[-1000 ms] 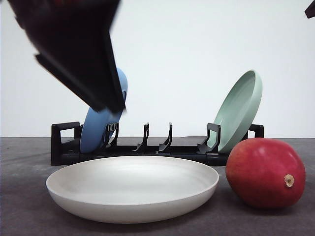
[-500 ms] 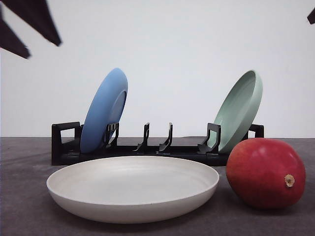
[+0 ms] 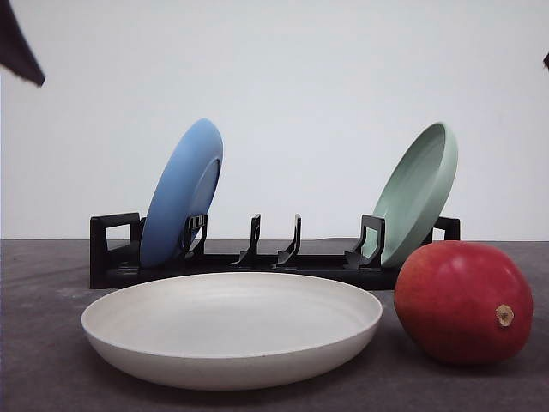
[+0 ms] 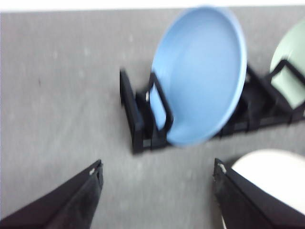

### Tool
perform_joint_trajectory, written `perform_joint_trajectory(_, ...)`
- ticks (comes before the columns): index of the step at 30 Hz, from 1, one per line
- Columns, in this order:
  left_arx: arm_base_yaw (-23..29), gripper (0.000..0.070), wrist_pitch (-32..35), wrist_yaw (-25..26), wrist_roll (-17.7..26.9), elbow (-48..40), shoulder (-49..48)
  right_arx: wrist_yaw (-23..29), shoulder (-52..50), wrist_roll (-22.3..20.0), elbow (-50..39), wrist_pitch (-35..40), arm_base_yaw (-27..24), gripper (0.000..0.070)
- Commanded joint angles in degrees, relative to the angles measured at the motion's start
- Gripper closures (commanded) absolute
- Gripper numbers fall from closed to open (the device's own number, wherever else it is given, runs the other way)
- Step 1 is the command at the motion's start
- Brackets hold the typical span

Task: Place pomegranate in white plate

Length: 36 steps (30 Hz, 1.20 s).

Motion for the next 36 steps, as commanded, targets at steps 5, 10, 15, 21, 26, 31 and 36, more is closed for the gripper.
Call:
perform_joint_trajectory(5, 0.0, 0.0266, -0.2, -0.1, -2.1, 0.2, 0.1, 1.1, 7.0, 7.6, 0.9, -1.2, 3.2, 0.0307)
perform_joint_trajectory(10, 0.0, 0.0266, -0.1, -0.1, -2.2, 0.2, 0.1, 5.7, 15.6, 11.2, 1.5, -1.1, 8.3, 0.0301)
perform_joint_trajectory(15, 0.0, 0.0266, -0.1, -0.1, -2.9, 0.2, 0.1, 11.3, 23.7, 12.0, 4.1, -0.5, 13.8, 0.0281)
perform_joint_trajectory(21, 0.0, 0.0266, -0.1, -0.1, -3.0, 0.2, 0.1, 17.6, 31.5, 12.0, 6.4, 2.5, 18.6, 0.0099)
perform_joint_trajectory(26, 0.0, 0.0266, -0.2, -0.1, -3.0, 0.2, 0.1, 17.8, 36.5, 12.0, 6.4, 7.8, 20.7, 0.0012)
perform_joint_trajectory(31, 0.0, 0.0266, -0.2, -0.1, -4.5, 0.2, 0.1, 19.3, 41.3, 12.3, 6.4, 10.4, 21.8, 0.0014)
perform_joint_trajectory(36, 0.0, 0.0267, -0.2, -0.1, -4.5, 0.2, 0.1, 19.0, 45.0, 12.9, 6.4, 10.4, 21.8, 0.0053)
